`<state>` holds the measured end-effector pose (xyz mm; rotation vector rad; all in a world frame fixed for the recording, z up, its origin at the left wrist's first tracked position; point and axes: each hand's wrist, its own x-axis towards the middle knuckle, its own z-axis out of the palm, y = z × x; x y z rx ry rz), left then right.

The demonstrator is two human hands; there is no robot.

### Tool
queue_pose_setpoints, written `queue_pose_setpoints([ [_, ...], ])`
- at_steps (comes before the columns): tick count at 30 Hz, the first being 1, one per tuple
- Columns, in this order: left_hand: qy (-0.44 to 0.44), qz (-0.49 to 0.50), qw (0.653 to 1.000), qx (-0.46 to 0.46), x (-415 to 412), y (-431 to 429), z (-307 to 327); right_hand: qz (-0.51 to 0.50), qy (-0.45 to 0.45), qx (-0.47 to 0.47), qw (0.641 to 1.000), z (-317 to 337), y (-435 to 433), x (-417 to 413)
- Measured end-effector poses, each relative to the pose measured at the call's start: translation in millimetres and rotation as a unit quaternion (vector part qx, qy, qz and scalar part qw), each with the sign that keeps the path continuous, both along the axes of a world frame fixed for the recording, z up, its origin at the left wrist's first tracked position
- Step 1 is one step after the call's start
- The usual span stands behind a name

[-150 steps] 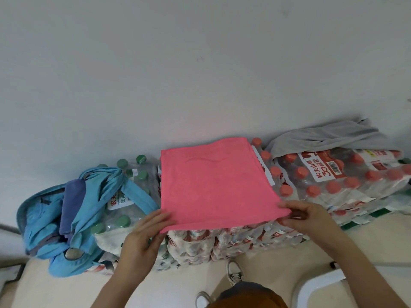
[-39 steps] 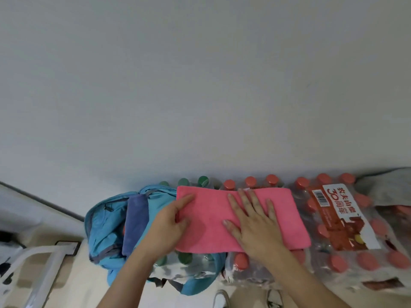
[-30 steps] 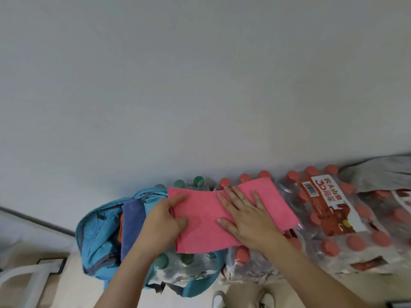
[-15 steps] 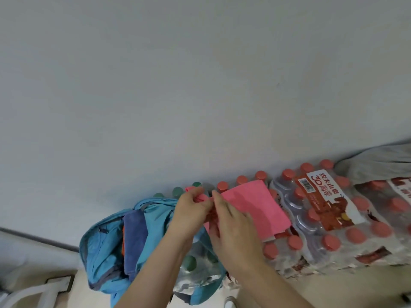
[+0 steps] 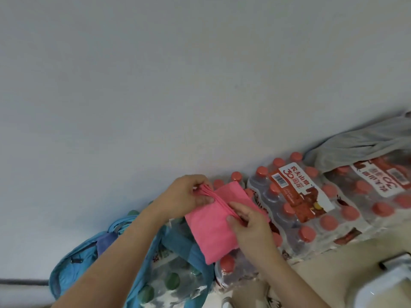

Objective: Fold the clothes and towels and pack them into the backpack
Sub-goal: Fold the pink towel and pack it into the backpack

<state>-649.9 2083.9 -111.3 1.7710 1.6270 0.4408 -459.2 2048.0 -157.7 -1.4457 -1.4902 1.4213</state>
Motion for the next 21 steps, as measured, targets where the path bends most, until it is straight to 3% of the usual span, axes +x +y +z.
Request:
queue_pose_setpoints([
  [3,0.039,-0.025,0.999,-0.016,30.7,26.4,-14.3,0.020,-0.214,0.128,0.968,-6.1,7.3,15.6],
  [6,0.099,-0.028,0.995,0.010,53.0,36.8,-39.0,0.039,-0.344,0.143,0.927,-11.3,12.4,24.3],
  [10,0.108,0.012,0.993,0.037,58.0,39.7,-57.2,0.059,-0.379,0.120,0.916,-17.9,16.4,28.1],
  [21,0.143,0.044,0.987,0.061,65.9,43.1,-73.2,0.040,-0.353,0.167,0.920,-25.5,33.7,34.8],
])
